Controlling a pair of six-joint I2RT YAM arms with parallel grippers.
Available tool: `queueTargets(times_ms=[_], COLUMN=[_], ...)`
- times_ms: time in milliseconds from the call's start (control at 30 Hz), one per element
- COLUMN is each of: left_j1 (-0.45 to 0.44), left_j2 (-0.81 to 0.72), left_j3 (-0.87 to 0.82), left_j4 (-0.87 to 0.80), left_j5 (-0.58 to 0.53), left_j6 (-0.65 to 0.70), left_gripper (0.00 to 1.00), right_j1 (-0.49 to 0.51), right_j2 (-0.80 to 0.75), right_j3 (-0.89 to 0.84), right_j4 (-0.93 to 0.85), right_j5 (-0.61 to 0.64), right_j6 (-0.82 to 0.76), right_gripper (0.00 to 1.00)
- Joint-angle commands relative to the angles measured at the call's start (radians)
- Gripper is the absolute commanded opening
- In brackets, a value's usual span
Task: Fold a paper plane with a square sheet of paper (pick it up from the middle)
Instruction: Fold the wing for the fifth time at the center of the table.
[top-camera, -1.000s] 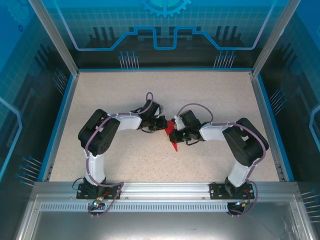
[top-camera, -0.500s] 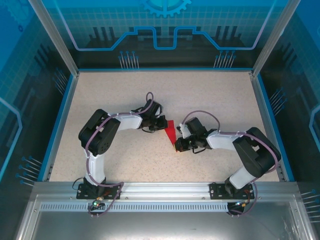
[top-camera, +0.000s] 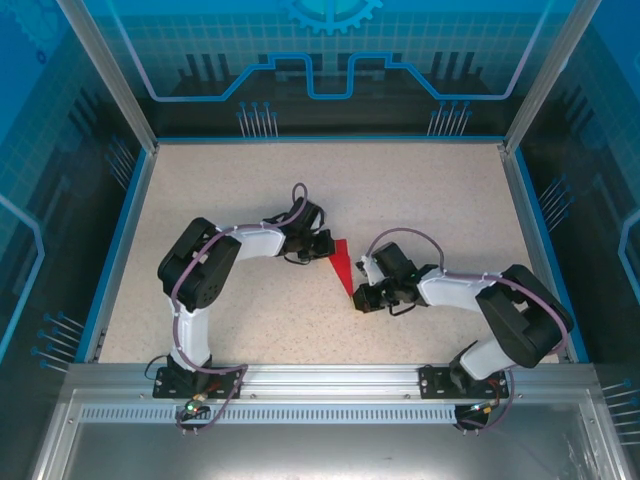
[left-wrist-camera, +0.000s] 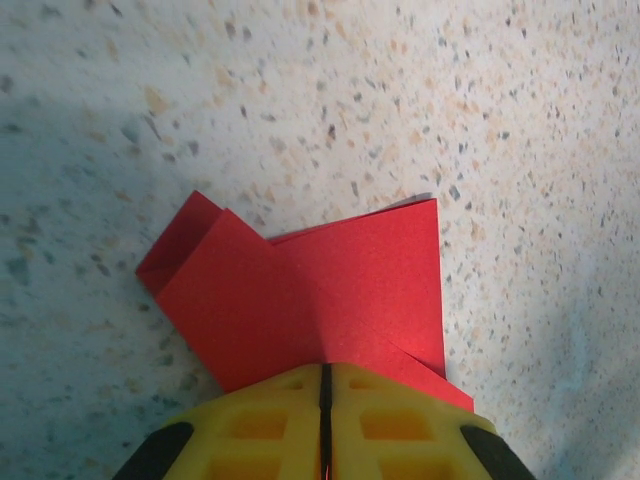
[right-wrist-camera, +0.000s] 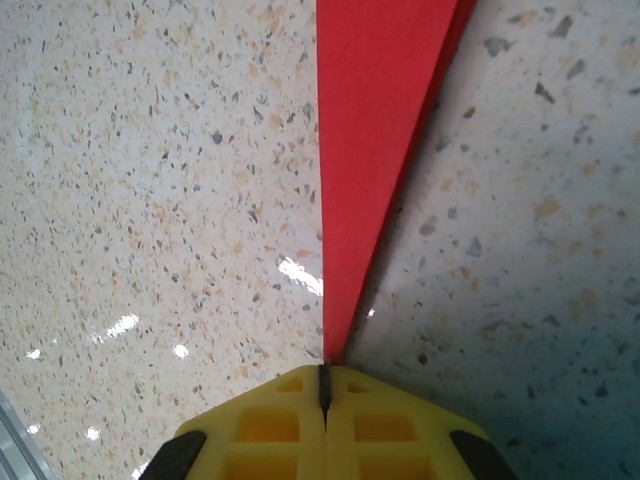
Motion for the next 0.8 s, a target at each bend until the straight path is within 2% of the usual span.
queueTargets(times_ms=[0, 233, 300, 367, 433, 500, 567, 667, 767], left_j1=[0.014, 0.010, 0.007, 0.000, -0.009, -0.020, -0.022, -0.050, -0.114], left_j2=[0.073, 0.020, -0.013, -0.045, -0.073, -0.091, -0.082, -0.067, -0.063], left_j3=[-0.016, 0.013, 0.043, 0.071, 0.097, 0.131, 0.188, 0.269, 0.340], left_j4=[-0.119, -0.127, -0.153, -0.189, -0.223, -0.289, -0.388, -0.540, -0.645], left_j5=[-0.134, -0.059, -0.044, -0.036, -0.044, -0.076, -0.128, -0.231, -0.380], left_j6=[-0.002, 0.042, 0.062, 0.073, 0.075, 0.070, 0.042, 0.019, 0.005], left_gripper=[0.09, 0.13, 0.15, 0.21, 0.32, 0.44, 0.53, 0.61, 0.73], right_j1=[0.026, -0.006, -0.040, -0.081, -0.122, -0.157, -0.180, -0.224, -0.260], right_j2=[-0.005, -0.173, -0.230, -0.269, -0.298, -0.323, -0.346, -0.368, -0.366], right_j3=[-0.043, 0.021, 0.037, 0.049, 0.059, 0.063, 0.057, 0.042, 0.029], right_j4=[-0.181, -0.191, -0.179, -0.171, -0.170, -0.165, -0.150, -0.121, -0.101], right_j5=[-0.019, 0.085, 0.136, 0.181, 0.233, 0.281, 0.333, 0.371, 0.389], right_j6=[0.011, 0.020, 0.034, 0.050, 0.058, 0.058, 0.069, 0.087, 0.104], right_gripper=[0.04, 0.05, 0.11, 0.23, 0.38, 0.57, 0.69, 0.86, 0.97])
